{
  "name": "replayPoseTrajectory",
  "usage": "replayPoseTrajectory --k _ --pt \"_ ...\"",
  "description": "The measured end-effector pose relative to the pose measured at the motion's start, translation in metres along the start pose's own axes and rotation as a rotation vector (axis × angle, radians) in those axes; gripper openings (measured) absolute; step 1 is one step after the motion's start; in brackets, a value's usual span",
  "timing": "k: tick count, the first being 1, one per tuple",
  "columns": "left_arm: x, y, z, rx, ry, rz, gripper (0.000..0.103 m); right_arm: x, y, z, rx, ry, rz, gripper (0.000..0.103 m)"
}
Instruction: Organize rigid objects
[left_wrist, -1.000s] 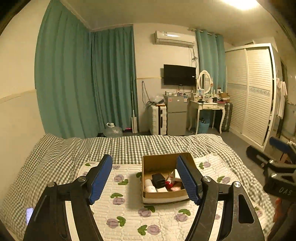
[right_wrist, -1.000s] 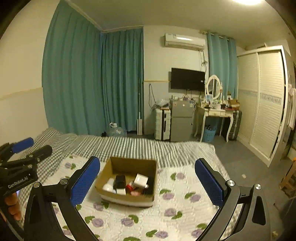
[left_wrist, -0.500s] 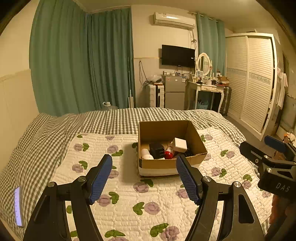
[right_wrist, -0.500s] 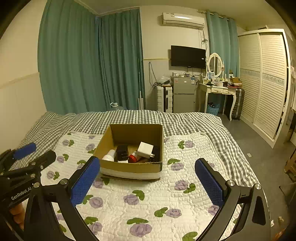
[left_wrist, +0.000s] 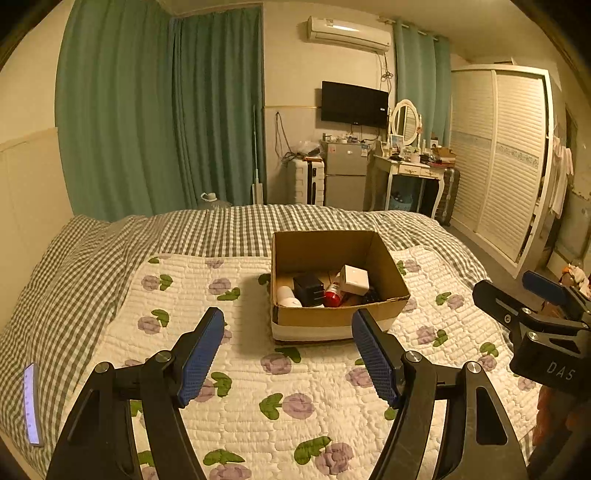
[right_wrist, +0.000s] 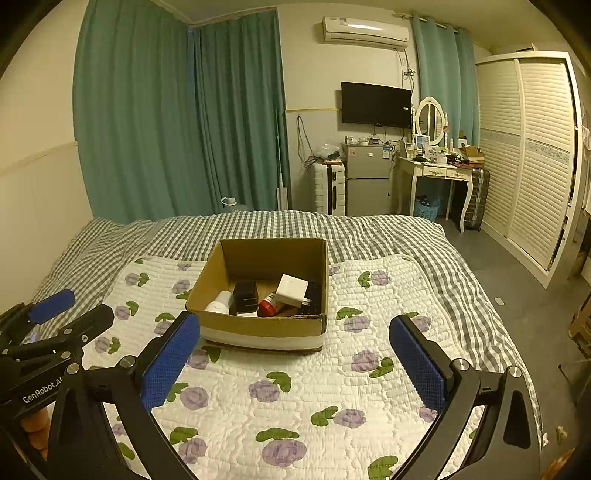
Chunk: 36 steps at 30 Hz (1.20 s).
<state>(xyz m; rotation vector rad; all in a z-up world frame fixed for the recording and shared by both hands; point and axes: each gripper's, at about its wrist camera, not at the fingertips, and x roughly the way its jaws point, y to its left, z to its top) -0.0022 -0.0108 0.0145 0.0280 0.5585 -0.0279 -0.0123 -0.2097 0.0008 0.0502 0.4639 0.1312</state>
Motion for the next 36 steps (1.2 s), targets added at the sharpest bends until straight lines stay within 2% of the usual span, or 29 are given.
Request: replayPoseTrajectory --k 36 --pt "0.0013 0.0004 -0.0018 0.003 0.015 -0.004 0.074 0.0042 0.0058 -0.0041 0.000 0.031 0.002 0.103"
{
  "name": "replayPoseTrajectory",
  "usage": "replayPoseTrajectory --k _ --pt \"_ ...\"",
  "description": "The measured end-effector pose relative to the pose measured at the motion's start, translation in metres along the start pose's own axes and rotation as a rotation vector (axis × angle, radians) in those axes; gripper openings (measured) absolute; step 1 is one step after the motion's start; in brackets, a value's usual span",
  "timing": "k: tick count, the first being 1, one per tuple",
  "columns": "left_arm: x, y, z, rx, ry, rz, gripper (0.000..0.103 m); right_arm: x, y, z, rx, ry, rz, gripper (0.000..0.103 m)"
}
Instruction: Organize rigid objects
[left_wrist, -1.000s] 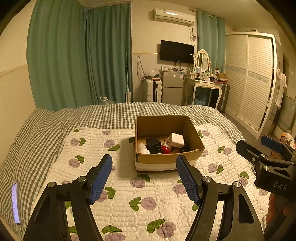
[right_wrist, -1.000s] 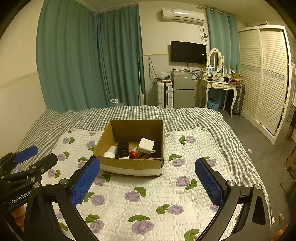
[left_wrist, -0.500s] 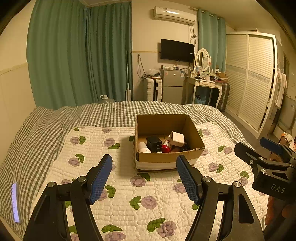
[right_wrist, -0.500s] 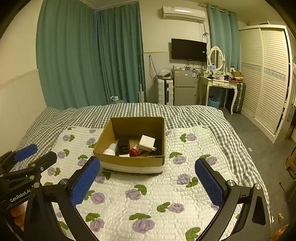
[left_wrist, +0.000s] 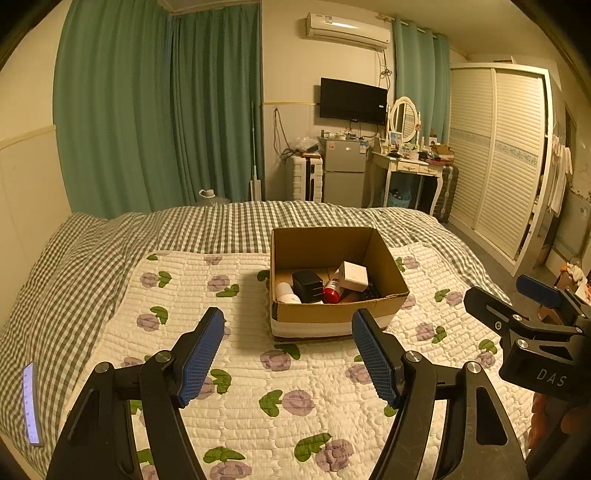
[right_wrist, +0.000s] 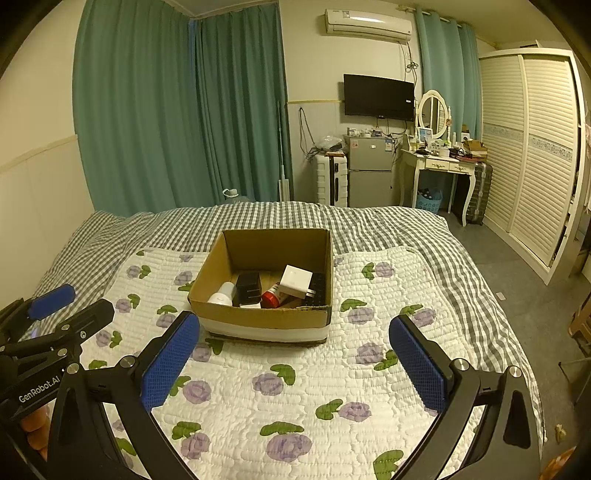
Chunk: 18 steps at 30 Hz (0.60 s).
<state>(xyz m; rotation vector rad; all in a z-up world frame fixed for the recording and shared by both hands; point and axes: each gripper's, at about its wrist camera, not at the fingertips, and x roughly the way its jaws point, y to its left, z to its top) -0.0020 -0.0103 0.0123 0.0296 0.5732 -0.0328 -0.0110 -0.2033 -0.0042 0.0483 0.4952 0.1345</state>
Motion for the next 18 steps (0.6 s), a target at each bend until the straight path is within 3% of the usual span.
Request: replayPoseTrajectory --k 18 --pt "-0.0008 0.0006 -0.0006 -0.005 -0.001 0.002 0.074 0.0009 0.0027 -0.0042 0.006 0.013 0.002 0.103"
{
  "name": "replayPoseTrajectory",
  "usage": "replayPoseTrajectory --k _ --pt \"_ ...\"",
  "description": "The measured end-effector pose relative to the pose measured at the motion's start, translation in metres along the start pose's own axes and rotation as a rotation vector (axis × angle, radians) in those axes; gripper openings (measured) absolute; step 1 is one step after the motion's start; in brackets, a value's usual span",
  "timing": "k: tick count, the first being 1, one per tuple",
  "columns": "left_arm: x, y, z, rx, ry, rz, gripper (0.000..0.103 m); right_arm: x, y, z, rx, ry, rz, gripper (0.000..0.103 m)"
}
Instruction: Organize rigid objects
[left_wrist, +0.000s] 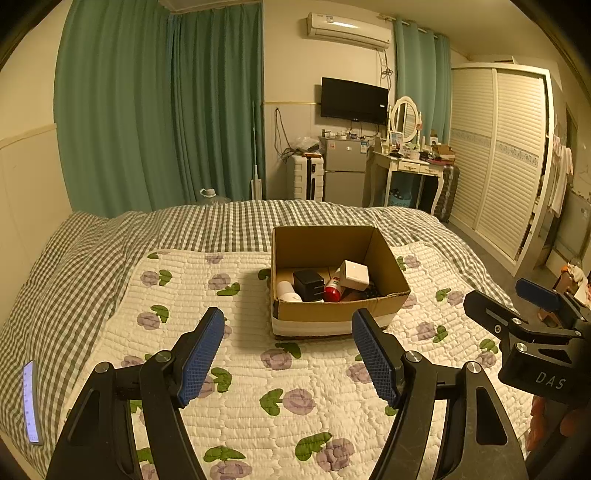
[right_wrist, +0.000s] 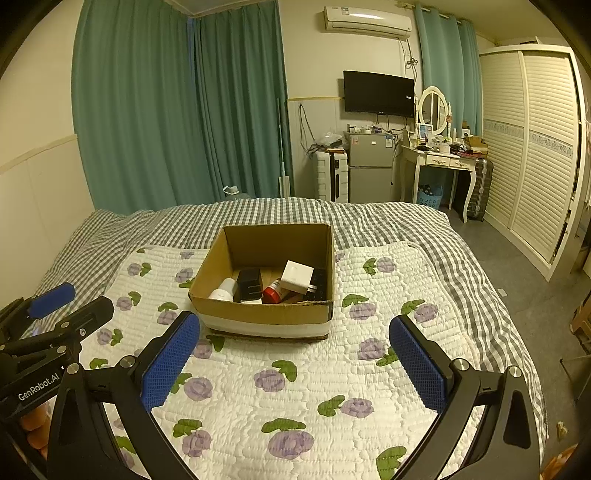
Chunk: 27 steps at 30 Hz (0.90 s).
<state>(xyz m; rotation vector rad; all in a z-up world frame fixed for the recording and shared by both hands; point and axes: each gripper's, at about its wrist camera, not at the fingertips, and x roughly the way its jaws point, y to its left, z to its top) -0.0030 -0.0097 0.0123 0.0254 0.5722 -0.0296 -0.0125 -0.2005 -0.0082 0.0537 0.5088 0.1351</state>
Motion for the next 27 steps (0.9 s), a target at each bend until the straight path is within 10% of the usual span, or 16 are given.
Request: replayPoseTrajectory --k 27 --pt "-0.0014 -0.0022 -0.0091 0.004 -0.007 0.007 0.074 0.0031 0.0007 -0.0041 0.011 0.014 0.001 0.103"
